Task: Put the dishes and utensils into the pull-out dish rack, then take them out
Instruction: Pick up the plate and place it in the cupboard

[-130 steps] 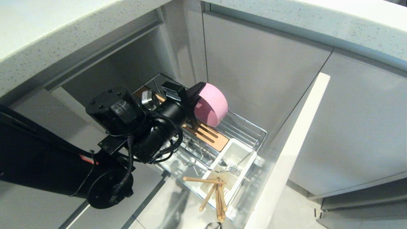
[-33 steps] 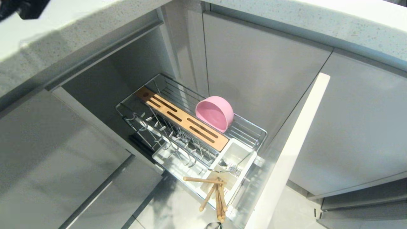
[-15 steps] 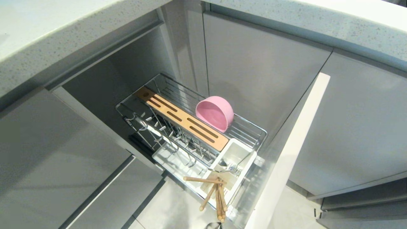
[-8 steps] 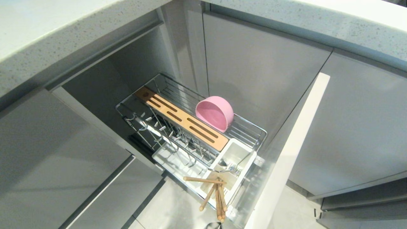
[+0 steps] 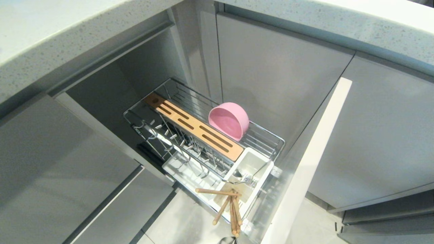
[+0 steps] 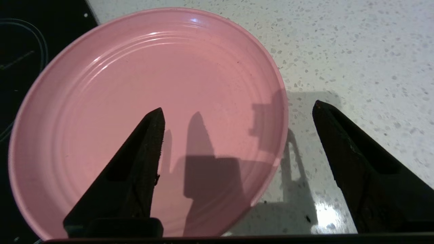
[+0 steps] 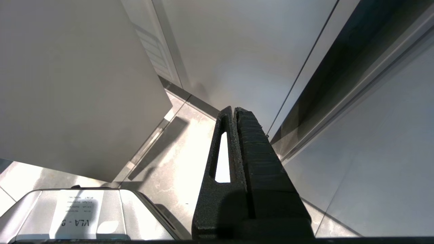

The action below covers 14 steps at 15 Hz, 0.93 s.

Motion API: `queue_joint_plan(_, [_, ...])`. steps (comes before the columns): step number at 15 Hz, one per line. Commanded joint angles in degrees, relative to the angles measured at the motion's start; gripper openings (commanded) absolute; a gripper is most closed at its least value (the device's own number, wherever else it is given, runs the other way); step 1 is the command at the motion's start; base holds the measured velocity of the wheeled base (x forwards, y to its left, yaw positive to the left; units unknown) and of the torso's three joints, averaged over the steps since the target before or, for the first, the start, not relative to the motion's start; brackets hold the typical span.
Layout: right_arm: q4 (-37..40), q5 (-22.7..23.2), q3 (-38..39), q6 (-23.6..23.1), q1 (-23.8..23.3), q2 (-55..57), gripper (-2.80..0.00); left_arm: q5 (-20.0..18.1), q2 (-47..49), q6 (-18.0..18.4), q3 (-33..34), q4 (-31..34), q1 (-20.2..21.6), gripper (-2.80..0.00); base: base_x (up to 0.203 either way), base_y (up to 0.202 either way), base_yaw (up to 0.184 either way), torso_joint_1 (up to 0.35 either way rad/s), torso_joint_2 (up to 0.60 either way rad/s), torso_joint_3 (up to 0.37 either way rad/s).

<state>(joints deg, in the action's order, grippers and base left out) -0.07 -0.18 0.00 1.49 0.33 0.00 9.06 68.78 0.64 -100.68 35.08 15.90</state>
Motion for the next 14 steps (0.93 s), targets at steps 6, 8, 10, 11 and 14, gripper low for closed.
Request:
queue_joint_plan(6, [-0.01, 0.01, 0.09, 0.01, 0.02, 0.00, -2.80, 0.17, 5.14, -3.89, -2.13, 0.52, -0.25, 0.00, 0.000, 0.000, 0.000, 0.000, 0.00, 0.000])
queue_joint_plan(8, [-0.01, 0.01, 0.09, 0.01, 0.02, 0.00, -2.80, 0.35, 5.31, -3.89, -1.40, 0.60, -0.25, 0.00, 0.000, 0.000, 0.000, 0.000, 0.00, 0.000])
queue_joint_plan(10, [-0.01, 0.01, 0.02, 0.01, 0.03, 0.00, -2.80, 0.49, 5.24, -3.89, -0.57, 0.60, -0.25, 0.00, 0.000, 0.000, 0.000, 0.000, 0.00, 0.000])
queue_joint_plan(11, [-0.01, 0.01, 0.09, 0.01, 0.02, 0.00, -2.80, 0.45, 5.22, -3.89, -0.39, 0.60, -0.25, 0.00, 0.000, 0.000, 0.000, 0.000, 0.00, 0.000])
queue_joint_plan(14, [-0.01, 0.01, 0.07, 0.01, 0.04, 0.00, -2.80, 0.36, 5.04, -4.92, -0.24, 1.85, -0.25, 0.00, 0.000, 0.000, 0.000, 0.000, 0.00, 0.000])
